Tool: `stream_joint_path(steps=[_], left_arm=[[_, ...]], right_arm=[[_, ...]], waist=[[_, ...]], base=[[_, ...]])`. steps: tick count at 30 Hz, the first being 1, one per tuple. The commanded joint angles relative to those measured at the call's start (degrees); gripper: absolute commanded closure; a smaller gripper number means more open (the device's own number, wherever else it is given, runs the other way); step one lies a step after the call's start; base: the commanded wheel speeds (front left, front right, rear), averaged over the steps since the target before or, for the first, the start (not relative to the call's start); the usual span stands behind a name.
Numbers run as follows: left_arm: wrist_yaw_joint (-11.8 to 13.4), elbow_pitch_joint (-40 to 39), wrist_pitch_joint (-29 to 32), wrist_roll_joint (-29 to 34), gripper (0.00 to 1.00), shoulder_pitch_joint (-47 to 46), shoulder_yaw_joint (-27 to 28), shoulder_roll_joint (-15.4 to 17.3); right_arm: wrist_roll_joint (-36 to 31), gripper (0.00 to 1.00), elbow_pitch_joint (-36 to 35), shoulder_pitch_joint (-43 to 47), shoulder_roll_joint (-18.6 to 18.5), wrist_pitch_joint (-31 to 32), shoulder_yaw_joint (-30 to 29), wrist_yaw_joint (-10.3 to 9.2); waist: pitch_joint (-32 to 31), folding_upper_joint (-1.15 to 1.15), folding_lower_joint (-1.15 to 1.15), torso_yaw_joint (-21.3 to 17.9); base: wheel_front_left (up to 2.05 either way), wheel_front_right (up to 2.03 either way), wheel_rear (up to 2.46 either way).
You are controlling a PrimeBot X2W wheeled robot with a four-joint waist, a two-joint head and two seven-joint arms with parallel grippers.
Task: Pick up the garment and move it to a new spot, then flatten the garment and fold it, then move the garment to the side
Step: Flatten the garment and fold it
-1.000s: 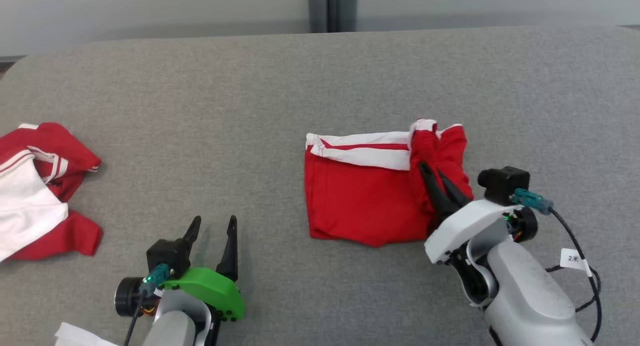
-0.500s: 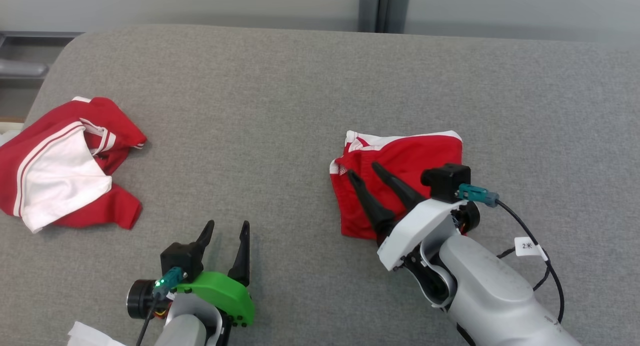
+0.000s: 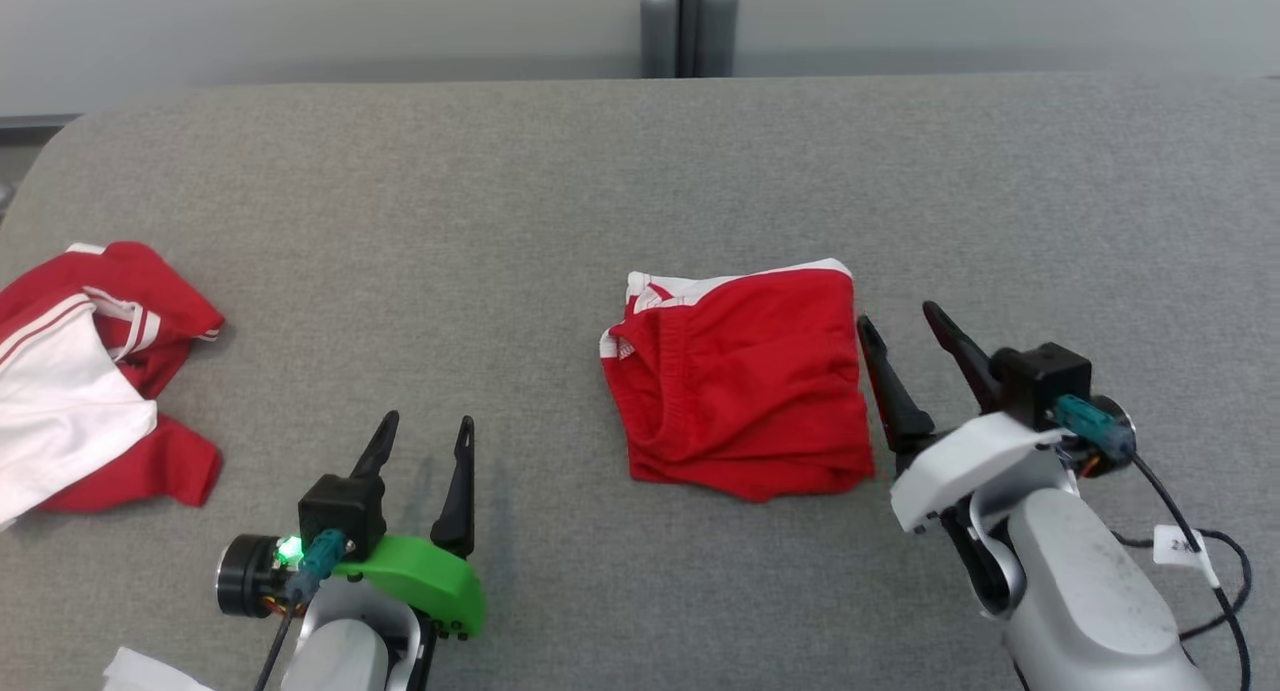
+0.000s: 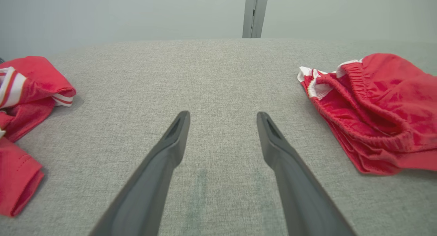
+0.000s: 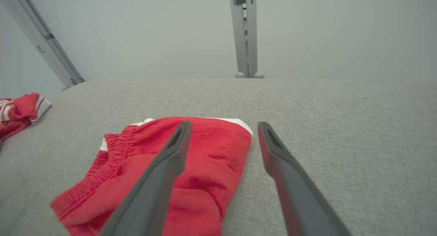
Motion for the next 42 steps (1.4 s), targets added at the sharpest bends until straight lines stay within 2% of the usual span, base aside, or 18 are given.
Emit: stream_joint_path(steps=[1, 7, 17, 25, 35, 36, 39, 42], left_arm=[[-0.2, -1.0, 0.0, 0.9, 0.00, 1.3, 0.4, 0.6], [-0.6, -3.9, 0.0, 3.2, 0.00, 5.6, 1.9, 0.5], [-0.6, -6.6, 0.0, 4.3, 0.00, 12.5, 3.7, -0.2], [-1.0, -7.6, 0.0, 4.5, 0.00, 11.6, 4.0, -0.4], [-1.3, -7.5, 0.0, 2.6, 0.00, 9.0, 2.0, -0.4], [-1.4, -7.5, 0.0, 2.6, 0.00, 8.6, 1.8, -0.4], [-1.5, -7.4, 0.0, 2.4, 0.00, 8.0, 1.5, -0.4], [-1.6, -7.2, 0.0, 2.4, 0.00, 7.4, 1.5, -0.4]], right_arm=[[-1.4, 0.00, -0.8, 2.1, -0.1, -0.2, -1.4, -0.07], [-3.4, 0.00, -2.4, 9.1, -0.1, -0.2, -5.6, -0.07], [-2.3, 0.00, -1.5, 15.9, -0.2, -0.2, -6.4, -0.07], [-2.1, 0.00, -1.9, 14.3, -0.2, -0.2, -5.0, -0.07], [1.1, 0.00, 0.0, 8.4, -0.2, -0.2, 1.4, -0.07], [1.3, 0.12, 0.4, 7.7, -0.2, -0.2, 1.8, -0.07], [1.4, 0.24, 1.4, 5.7, -0.2, -0.2, 2.2, -0.07], [1.3, 0.41, 2.9, 4.2, -0.2, -0.2, 2.5, -0.07]], waist=[[-1.0, 0.00, 0.00, -1.5], [-3.4, 0.00, 0.00, -3.1], [-6.5, 0.00, 0.00, -3.6], [-5.3, 0.00, 0.00, -2.9], [-1.7, 0.00, 0.00, -0.9], [-1.2, 0.00, 0.00, -0.6], [0.0, 0.00, 0.00, 0.3], [0.9, 0.00, 0.00, 1.3]], base=[[0.00, 0.00, 0.00], [0.00, 0.00, 0.00], [0.00, 0.00, 0.00], [0.00, 0.00, 0.00], [0.00, 0.00, 0.00], [0.00, 0.00, 0.00], [0.00, 0.00, 0.00], [0.00, 0.00, 0.00]])
